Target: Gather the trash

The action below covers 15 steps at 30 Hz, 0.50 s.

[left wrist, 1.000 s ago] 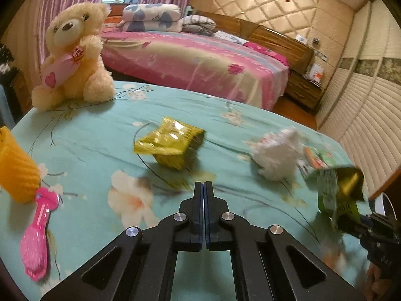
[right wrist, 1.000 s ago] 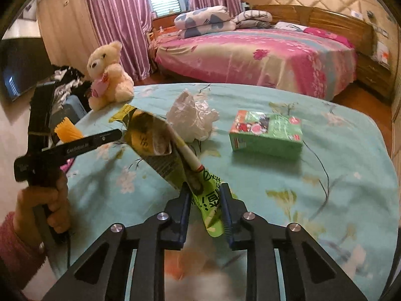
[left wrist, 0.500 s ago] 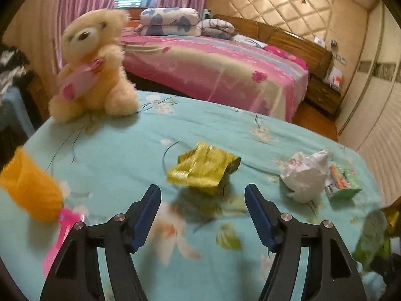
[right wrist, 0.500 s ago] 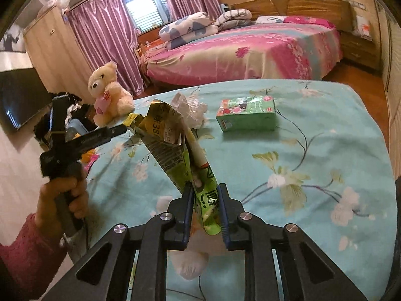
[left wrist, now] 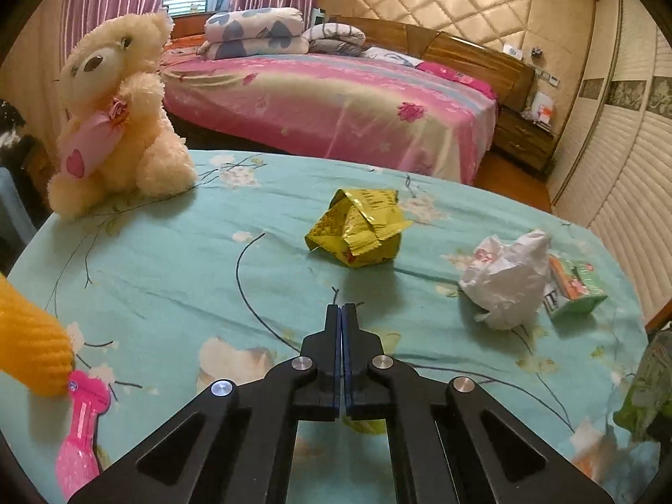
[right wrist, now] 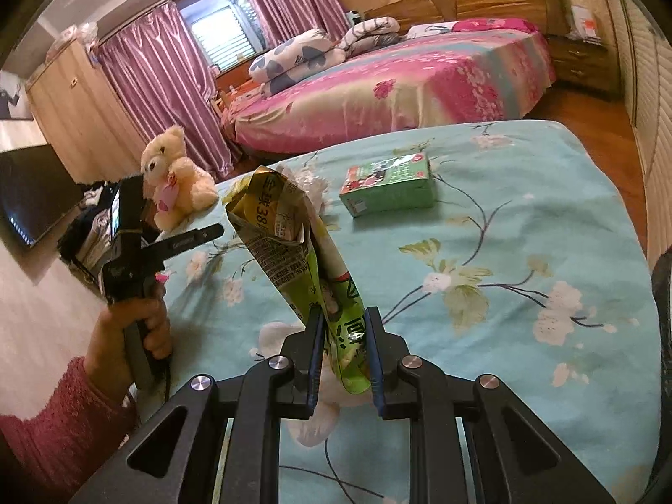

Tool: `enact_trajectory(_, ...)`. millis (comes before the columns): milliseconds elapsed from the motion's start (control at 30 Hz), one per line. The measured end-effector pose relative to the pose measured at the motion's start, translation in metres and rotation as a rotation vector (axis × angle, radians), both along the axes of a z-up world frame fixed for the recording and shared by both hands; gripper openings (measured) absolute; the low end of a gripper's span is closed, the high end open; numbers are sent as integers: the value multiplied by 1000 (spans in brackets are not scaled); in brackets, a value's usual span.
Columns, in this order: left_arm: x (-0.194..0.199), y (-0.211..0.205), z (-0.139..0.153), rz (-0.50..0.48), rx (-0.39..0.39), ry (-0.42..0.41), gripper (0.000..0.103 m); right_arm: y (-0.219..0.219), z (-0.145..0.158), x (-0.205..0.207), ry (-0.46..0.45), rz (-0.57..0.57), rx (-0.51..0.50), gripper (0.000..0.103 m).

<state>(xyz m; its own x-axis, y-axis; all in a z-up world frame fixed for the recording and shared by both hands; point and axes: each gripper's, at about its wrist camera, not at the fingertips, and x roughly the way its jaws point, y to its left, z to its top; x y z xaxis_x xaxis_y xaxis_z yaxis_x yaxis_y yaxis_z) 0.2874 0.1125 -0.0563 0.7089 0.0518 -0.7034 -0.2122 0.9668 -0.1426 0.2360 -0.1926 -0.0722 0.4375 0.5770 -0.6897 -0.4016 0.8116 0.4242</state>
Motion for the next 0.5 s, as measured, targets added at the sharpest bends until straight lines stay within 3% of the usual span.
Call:
enact_trajectory(67,-1,2,2,-11,-13,-4,3,-5,0,-2,6,-4,12,19)
enact_trajectory(100,0,2,3,-20,-22,-3,10,-7,0,-3,10,-8,20,19)
enact_trajectory(200,-2,3,10,-7,-24,-28,53,-13,1,-5,18,-22,37,19)
enact_trajectory(400,21,-3,23,4,28,-66,65,-21,1,-9,23,-39,53,19)
enact_trajectory(500,45,-7,18,7,61,-56,66,-22,2,-9,24,-43,57,19)
